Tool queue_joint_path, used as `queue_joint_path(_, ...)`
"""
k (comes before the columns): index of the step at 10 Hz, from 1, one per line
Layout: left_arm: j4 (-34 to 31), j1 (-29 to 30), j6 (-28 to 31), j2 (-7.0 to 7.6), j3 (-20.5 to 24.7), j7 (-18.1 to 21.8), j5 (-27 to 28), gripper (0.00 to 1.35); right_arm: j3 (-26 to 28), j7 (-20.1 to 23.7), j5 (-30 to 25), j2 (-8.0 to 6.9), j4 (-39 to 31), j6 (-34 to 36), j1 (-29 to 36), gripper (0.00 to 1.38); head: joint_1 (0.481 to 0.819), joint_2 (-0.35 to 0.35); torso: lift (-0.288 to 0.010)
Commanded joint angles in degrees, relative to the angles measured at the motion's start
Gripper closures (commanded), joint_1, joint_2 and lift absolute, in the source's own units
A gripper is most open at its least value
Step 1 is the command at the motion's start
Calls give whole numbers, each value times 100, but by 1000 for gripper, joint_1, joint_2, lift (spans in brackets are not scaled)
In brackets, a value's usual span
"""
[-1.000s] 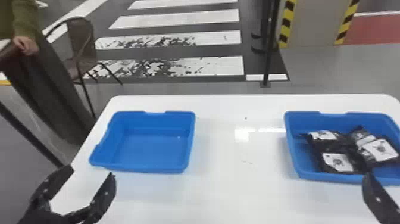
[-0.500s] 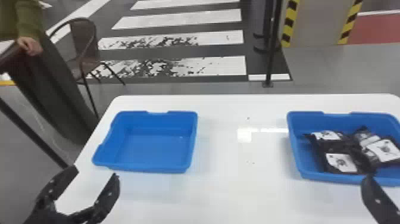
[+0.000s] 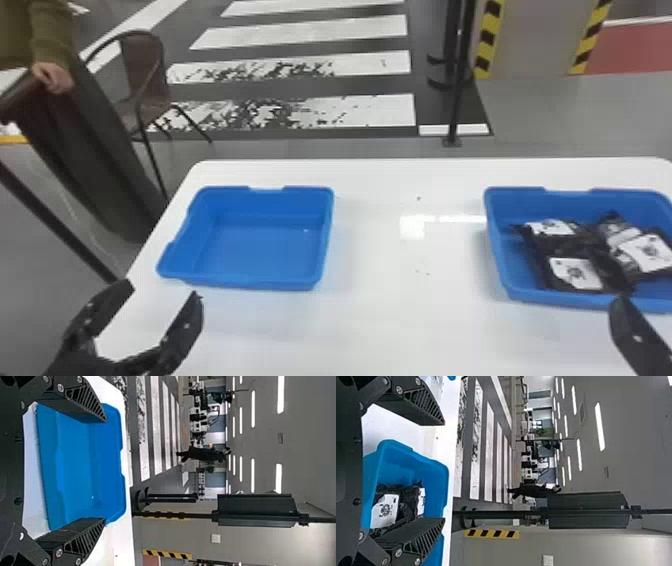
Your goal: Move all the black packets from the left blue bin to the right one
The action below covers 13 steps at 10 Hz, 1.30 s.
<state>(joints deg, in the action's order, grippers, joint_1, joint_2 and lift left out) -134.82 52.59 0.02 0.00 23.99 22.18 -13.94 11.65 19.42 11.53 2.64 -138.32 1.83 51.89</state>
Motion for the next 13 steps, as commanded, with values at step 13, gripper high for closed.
queue_joint_path(13,3,-14,-16,-15,-103,6,-80,165,-68,0,150,9,15,14,-42,174,695,166,-140)
